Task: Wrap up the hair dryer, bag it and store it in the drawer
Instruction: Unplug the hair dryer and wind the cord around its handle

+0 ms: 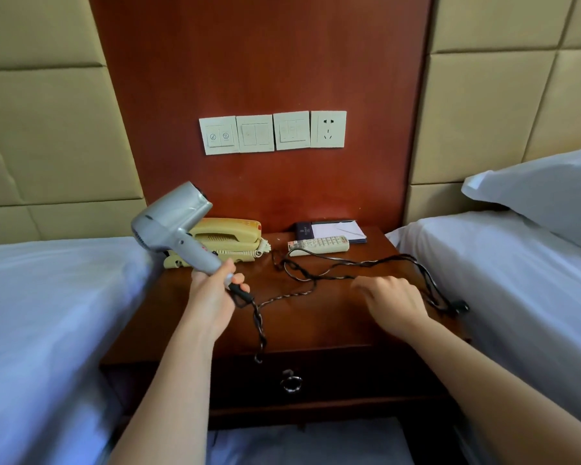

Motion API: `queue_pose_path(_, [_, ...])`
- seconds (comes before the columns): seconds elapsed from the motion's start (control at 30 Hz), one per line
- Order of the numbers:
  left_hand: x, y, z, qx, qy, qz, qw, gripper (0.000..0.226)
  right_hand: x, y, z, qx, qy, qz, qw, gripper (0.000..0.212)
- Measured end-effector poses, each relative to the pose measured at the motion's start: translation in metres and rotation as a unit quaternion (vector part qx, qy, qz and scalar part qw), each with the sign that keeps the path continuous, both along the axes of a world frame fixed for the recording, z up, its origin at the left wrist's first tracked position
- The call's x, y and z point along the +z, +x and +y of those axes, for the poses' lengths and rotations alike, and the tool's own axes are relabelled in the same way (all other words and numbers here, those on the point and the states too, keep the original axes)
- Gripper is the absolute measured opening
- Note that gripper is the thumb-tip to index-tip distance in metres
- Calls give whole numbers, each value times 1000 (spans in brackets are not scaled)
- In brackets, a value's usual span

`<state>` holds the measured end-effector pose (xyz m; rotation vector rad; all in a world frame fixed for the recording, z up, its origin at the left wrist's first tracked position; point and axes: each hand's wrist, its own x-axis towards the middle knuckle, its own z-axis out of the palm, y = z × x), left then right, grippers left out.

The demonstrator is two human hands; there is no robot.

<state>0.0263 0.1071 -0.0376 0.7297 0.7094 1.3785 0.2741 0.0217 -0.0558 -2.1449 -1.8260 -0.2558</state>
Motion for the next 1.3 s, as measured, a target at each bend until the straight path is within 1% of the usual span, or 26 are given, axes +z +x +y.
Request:
queue_pose_path(0.1, [1, -5, 0, 0, 1, -12, 1000, 18, 1, 8, 1, -11, -44, 40, 998, 27])
queue_pose_path(0.17, [3, -5, -4, -16, 4, -40, 999, 9, 1, 8, 4, 7, -91, 60, 994, 28])
queue_pose_path(0.23, [6, -2, -10, -37, 10, -80, 996, 10, 3, 1, 6, 27, -104, 38, 994, 30])
queue_pose_path(0.27, [7, 1, -12, -47, 12, -99, 994, 12, 3, -5, 8, 31, -79, 18, 996, 32])
queue_pose_path(0.3, [9, 4, -15, -54, 12, -116, 992, 12, 3, -12, 8, 40, -29, 9, 999, 33])
queue_pose_path(0.33, [10, 7, -17, -60, 10, -129, 990, 13, 4, -22, 8, 65, 35, 19, 997, 35])
queue_pose_path(0.37, [11, 10, -18, -67, 7, -139, 988, 13, 6, -32, 8, 105, 98, 46, 989, 38])
queue_pose_path(0.4, [11, 14, -19, -73, 4, -145, 987, 13, 9, -43, 7, 151, 139, 77, 976, 43])
queue_pose_path(0.43, [11, 17, -19, -78, 2, -147, 986, 13, 11, -55, 8, 196, 161, 104, 962, 45])
queue_pose_path(0.47, [12, 20, -20, -83, 1, -150, 985, 14, 13, -67, 9, 236, 162, 133, 949, 42])
queue_pose_path(0.53, [13, 23, -21, -88, -1, -161, 983, 14, 16, -90, 8, 287, 120, 202, 929, 33])
queue_pose_path(0.63, [16, 22, -21, -82, -8, -173, 982, 10, 17, -110, 8, 294, 39, 303, 906, 28])
queue_pose_path(0.73, [17, 15, -19, -51, -2, -130, 990, 12, 15, -114, 13, 285, 1, 397, 873, 37])
queue_pose_path(0.83, [18, 4, -14, -57, -4, -106, 993, 13, 14, -120, 14, 296, -43, 430, 852, 40])
queue_pose_path(0.93, [15, -9, -10, -53, -9, -78, 996, 10, 14, -128, 13, 324, -94, 431, 837, 35])
queue_pose_path(1.0, [13, -16, -8, -35, -20, -82, 996, 17, 16, -126, 12, 336, -119, 427, 831, 34])
queue_pose_path(1.03, [12, -18, -7, -26, -28, -83, 996, 23, 18, -126, 13, 344, -132, 409, 835, 33])
queue_pose_path(1.1, [11, -23, -6, -4, -40, -68, 997, 27, 18, -126, 13, 365, -153, 339, 854, 29])
queue_pose_path(1.2, [8, -29, -4, 44, -50, -58, 996, 19, 13, -129, 12, 381, -163, 268, 870, 19])
queue_pose_path(1.3, [10, -36, -1, 80, -46, -89, 992, 13, 11, -124, 12, 390, -117, 174, 896, 19])
